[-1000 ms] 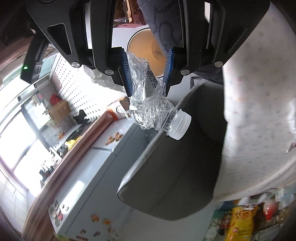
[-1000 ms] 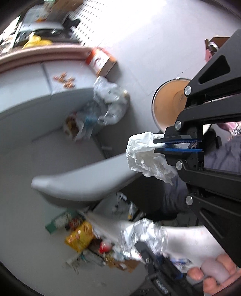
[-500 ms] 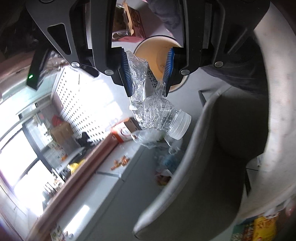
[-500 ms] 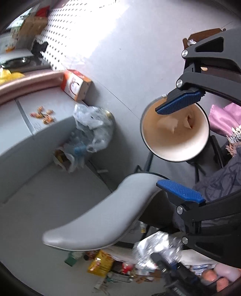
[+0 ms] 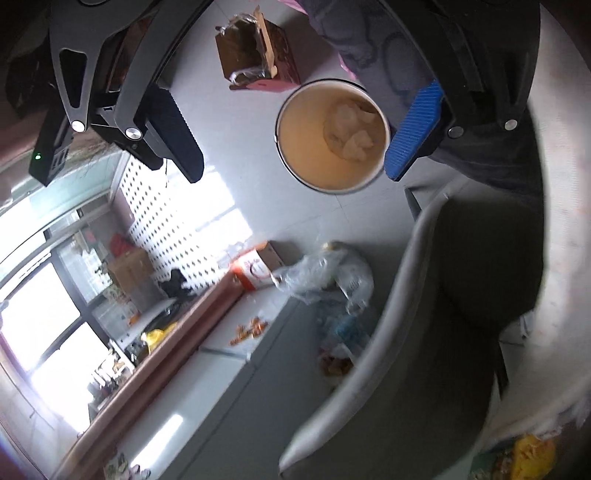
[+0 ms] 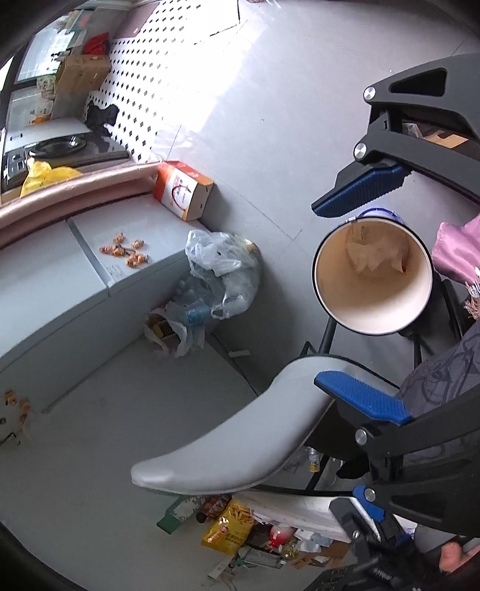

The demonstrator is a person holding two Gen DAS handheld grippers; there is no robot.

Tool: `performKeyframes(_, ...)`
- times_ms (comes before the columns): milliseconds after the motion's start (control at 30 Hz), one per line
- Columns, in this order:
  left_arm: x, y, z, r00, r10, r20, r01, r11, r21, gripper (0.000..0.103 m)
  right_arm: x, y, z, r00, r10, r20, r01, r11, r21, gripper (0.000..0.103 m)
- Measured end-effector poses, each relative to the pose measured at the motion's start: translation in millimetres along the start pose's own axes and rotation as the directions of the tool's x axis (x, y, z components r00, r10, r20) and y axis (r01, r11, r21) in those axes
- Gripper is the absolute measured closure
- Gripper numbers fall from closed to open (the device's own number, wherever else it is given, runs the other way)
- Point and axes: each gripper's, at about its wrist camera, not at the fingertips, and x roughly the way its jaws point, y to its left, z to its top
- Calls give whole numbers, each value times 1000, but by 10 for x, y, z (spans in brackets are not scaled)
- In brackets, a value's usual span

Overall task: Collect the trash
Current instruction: 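Open both tools over the bin to drop the bottle and bag, then move both open tools back over the table trash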

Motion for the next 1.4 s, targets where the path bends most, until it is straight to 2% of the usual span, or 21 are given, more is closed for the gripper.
performKeyframes(67, -191, 94, 18, 1000, 7, 24, -7, 1000, -18, 6, -39, 118, -28, 1000, 9, 7, -9, 1000, -18, 10)
performKeyframes(133, -377, 188, 32, 998, 14, 59, -12, 999, -42, 6, -70, 261, -49, 999, 29, 20, -28, 999, -35, 8)
performKeyframes(467, -1172, 731, -60, 976, 95, 196, -72, 990, -118, 6, -216, 1070, -196, 991, 130, 18, -125, 980, -157, 8)
performKeyframes(800, -1728, 1394, -235, 940, 173, 295, -109, 969, -223, 6, -304, 1884, -362, 978, 207, -8, -201, 937, -287, 8)
performKeyframes(900, -1908, 1582, -315, 922, 207, 328, -127, 960, -250, 6, -298, 2165, -460, 972, 232, -33, -229, 914, -335, 8)
performKeyframes(967, -2033, 1731, -351, 906, 252, 340, -165, 950, -265, 6, -289, 2357, -538, 968, 247, -50, -248, 898, -363, 8)
performKeyframes(1033, -2171, 1858, -365, 879, 319, 353, -224, 932, -286, 6, -274, 2524, -604, 960, 270, -75, -278, 887, -368, 8)
performKeyframes(1233, -2564, 2355, -434, 825, 417, 382, -279, 888, -367, 6, -190, 3075, -802, 945, 298, -138, -328, 834, -444, 13)
performKeyframes(1400, -2782, 2713, -514, 791, 477, 383, -307, 851, -426, 6, -107, 3476, -983, 931, 315, -186, -365, 795, -484, 15)
